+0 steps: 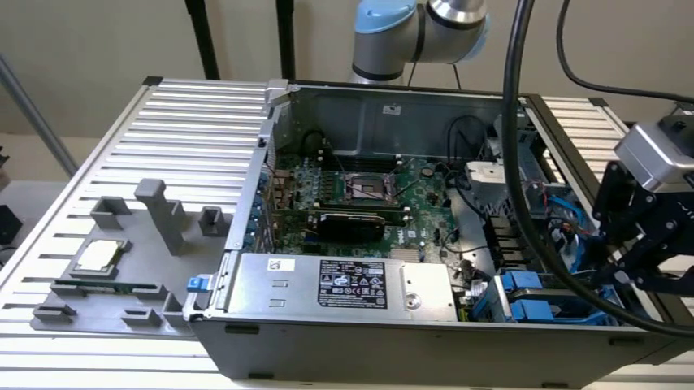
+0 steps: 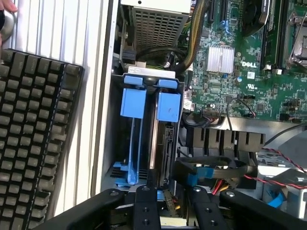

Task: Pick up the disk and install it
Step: 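Insert the first disk wire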

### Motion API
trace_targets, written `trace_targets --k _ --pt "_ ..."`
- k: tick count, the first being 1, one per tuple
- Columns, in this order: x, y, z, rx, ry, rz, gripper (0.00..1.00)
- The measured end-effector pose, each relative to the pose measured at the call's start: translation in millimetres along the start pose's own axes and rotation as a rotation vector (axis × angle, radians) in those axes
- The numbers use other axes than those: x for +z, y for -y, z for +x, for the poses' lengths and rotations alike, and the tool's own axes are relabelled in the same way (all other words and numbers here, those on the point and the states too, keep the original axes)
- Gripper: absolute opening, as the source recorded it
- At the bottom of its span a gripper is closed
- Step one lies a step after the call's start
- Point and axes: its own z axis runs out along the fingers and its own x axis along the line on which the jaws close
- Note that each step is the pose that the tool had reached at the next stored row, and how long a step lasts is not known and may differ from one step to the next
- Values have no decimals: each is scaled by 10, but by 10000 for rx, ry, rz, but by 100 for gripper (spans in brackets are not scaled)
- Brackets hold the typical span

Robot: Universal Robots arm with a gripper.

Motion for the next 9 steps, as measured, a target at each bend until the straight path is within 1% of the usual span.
trace_targets --k 3,7,9 --pt "6 8 -4 -94 24 11 100" --pt "9 31 -2 -169 91 31 100" --pt "11 39 -2 -200 109 41 100"
